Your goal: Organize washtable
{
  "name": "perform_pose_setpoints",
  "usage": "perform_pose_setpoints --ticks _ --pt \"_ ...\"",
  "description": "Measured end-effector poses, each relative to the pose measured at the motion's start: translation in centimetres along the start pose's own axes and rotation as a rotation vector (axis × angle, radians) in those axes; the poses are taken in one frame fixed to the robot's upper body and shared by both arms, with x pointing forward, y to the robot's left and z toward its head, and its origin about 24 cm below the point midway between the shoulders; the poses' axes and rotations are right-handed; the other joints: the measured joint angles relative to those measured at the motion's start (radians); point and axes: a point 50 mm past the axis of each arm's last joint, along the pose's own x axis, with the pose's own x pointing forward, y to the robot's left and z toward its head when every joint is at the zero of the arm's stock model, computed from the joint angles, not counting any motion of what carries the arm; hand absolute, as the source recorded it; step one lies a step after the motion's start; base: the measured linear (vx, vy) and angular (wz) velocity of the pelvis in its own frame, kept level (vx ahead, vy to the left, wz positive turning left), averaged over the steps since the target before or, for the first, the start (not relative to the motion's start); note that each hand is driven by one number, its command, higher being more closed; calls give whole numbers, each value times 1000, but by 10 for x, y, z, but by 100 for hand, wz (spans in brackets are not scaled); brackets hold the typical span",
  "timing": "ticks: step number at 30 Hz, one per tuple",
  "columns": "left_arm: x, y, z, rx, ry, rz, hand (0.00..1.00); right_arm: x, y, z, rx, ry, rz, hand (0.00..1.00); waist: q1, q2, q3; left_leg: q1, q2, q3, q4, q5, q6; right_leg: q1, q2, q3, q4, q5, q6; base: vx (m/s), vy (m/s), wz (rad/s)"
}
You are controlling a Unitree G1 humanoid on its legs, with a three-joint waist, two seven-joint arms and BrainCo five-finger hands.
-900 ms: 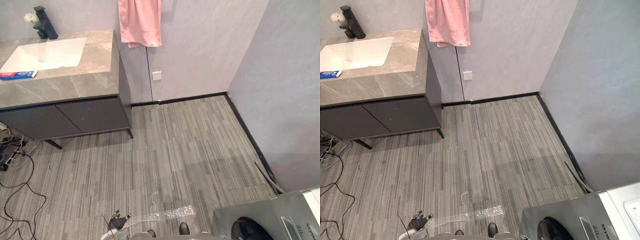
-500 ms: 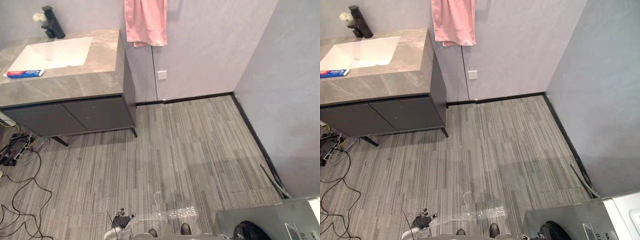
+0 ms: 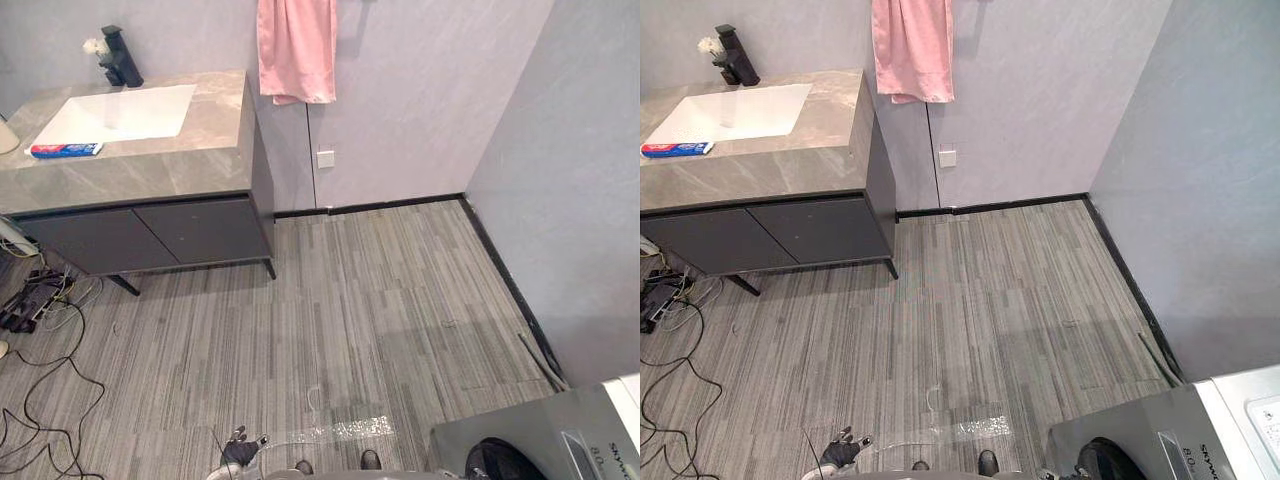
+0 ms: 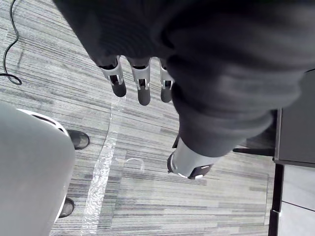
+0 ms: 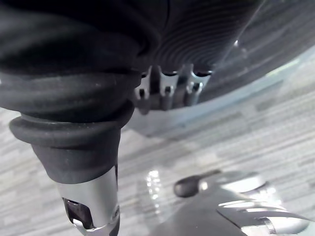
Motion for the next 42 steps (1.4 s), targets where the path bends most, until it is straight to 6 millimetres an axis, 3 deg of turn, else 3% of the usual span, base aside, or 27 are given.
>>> perform_pose_setpoints --ticks 15,18,19,20,21,22,23,24,25,27,29,30,31,32,33,35,36,37,38,40,42 --pt "2 -1 3 -7 -1 7 0 2 3 5 3 -3 9 0 -1 -11 0 -9 -7 -14 -20 17 7 -13 -5 -34 4 -2 3 10 -3 3" --pt "2 1 6 -35 -11 24 0 3 3 12 10 -18 8 0 -2 -4 11 -24 4 -7 -10 23 -5 -66 4 -40 108 -59 -14 -45 -45 0" --pt "2 9 9 -94 -25 66 0 3 7 12 37 -20 11 0 0 -16 41 -38 16 -6 94 -22 -54 -102 2 -50 257 -145 -26 -46 -79 9" --pt "2 14 10 -119 -34 83 0 3 9 12 46 -20 15 0 1 -27 52 -51 19 -5 160 -39 -62 -114 -3 -51 300 -176 -33 -107 -115 14" --pt "0 22 9 -169 -45 119 0 2 14 11 47 -21 25 0 2 -49 60 -123 30 2 347 -62 -63 -125 -12 -51 371 -225 -51 -100 -112 6" --pt "-1 24 10 -200 -57 131 0 1 16 10 36 -23 34 0 2 -49 59 -174 45 4 460 -64 -58 -129 -12 -52 390 -239 -59 -99 -170 -11" --pt "-3 25 7 -253 -64 151 0 1 12 11 11 -35 29 0 14 -41 63 -283 95 11 690 -21 7 -122 2 -55 400 -249 -76 -24 -119 -26" --pt "-4 25 5 -269 -60 155 0 1 11 12 10 -38 26 0 22 -33 65 -313 111 21 757 8 32 -115 3 -54 398 -249 -79 19 -83 -42" --pt "-6 26 0 -288 -52 165 0 1 9 14 9 -52 20 0 32 -23 67 -362 127 35 841 20 25 -104 3 -49 398 -251 -88 80 -1 -28" --pt "-7 25 -1 -288 -49 166 0 1 8 15 7 -52 17 0 30 -18 68 -398 119 58 840 -6 -8 -95 -11 -35 397 -261 -93 115 19 -16" --pt "-8 24 -4 -302 -52 166 0 2 8 19 3 -60 18 0 39 -17 69 -421 82 69 713 -24 -19 -97 -22 -9 390 -261 -95 182 43 -19" --pt "-8 22 -4 -306 -50 162 0 2 7 20 -5 -62 17 0 55 -13 67 -426 43 57 572 -23 -20 -97 -30 9 383 -269 -94 253 82 -23" --pt "-10 20 -8 -310 -40 160 0 3 4 22 -9 -65 10 0 61 -4 58 -431 2 11 409 -8 -32 -99 -37 15 377 -284 -82 310 133 -22" --pt "-11 20 -12 -309 -31 160 0 3 2 22 -5 -65 4 0 61 2 52 -430 -10 -12 354 0 -45 -100 -37 18 378 -292 -79 274 145 -36" --pt "-14 19 -22 -314 -2 163 0 3 -2 22 18 -63 -11 0 63 18 30 -433 -26 -57 260 14 -35 -119 -33 37 408 -335 -71 429 249 -57" --pt "-21 28 -37 -315 34 190 0 1 -1 13 49 -47 -13 0 80 2 -13 -419 -45 -49 269 31 -1 -126 -52 77 486 -419 -36 385 216 -69" --pt "-22 33 -39 -304 38 201 0 -1 1 4 65 -30 -12 0 92 -30 -39 -400 -77 -21 283 40 22 -141 -80 87 602 -465 8 416 128 -53" --pt "-20 42 -35 -285 32 216 0 -3 9 2 80 -34 6 0 80 -79 -32 -364 -115 1 321 -9 61 -225 -112 86 864 -463 69 607 187 -31" --pt "-17 44 -29 -267 22 212 0 -3 13 3 87 -40 22 0 54 -95 -22 -317 -122 10 355 -50 88 -289 -126 80 1082 -346 119 592 127 -11" --pt "-13 41 -18 -239 -4 189 0 -4 15 3 85 -46 33 0 51 -87 -12 -216 -111 20 373 -113 100 -360 -139 36 1298 -272 109 524 108 -27" --pt "-10 32 -11 -248 -22 166 0 -4 12 6 87 -69 27 0 52 -71 -10 -118 -76 17 357 -165 94 -408 -146 -40 1344 -281 93 489 60 -33"
